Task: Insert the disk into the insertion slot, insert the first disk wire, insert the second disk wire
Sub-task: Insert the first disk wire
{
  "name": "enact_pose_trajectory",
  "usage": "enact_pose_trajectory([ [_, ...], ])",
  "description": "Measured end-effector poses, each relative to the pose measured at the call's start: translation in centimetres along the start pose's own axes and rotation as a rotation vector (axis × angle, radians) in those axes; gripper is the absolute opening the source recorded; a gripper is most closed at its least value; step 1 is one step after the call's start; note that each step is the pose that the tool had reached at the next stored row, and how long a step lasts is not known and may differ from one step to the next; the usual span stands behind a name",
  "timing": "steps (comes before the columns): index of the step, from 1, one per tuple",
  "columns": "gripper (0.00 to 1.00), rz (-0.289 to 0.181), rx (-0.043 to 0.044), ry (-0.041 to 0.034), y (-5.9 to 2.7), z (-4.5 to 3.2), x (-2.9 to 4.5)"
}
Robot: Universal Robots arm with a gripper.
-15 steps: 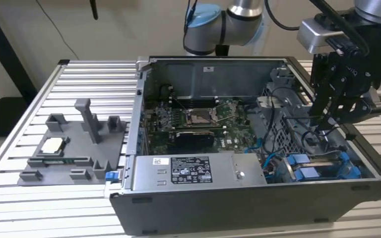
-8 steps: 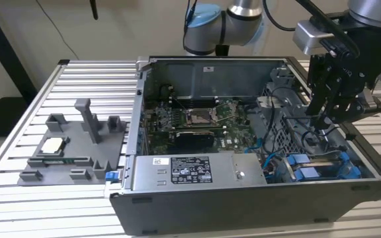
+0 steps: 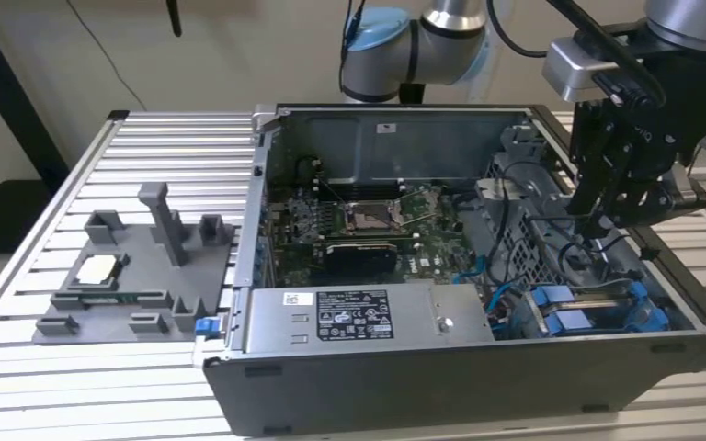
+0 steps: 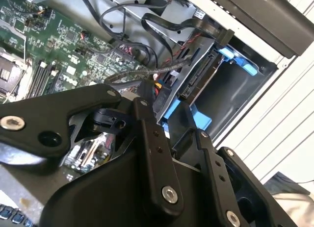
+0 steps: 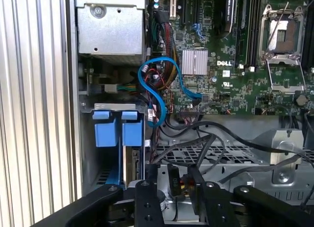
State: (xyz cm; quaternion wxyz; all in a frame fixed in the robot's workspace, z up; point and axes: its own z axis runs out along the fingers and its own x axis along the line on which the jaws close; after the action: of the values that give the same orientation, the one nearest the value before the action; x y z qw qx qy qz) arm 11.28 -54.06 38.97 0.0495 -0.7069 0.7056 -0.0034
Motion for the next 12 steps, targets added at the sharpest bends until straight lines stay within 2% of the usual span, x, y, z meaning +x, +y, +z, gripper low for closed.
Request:
enact_pose_trajectory([
  [2,0.25,0.0,0.0,-0.0005,0.0,0.0,0.0],
  [3,0.25,0.0,0.0,-0.0009,0.0,0.0,0.0],
  [4,0.2,0.0,0.0,-0.0013,0.0,0.0,0.0],
  [12,0.19,0.0,0.0,-0.0058,0.0,0.0,0.0],
])
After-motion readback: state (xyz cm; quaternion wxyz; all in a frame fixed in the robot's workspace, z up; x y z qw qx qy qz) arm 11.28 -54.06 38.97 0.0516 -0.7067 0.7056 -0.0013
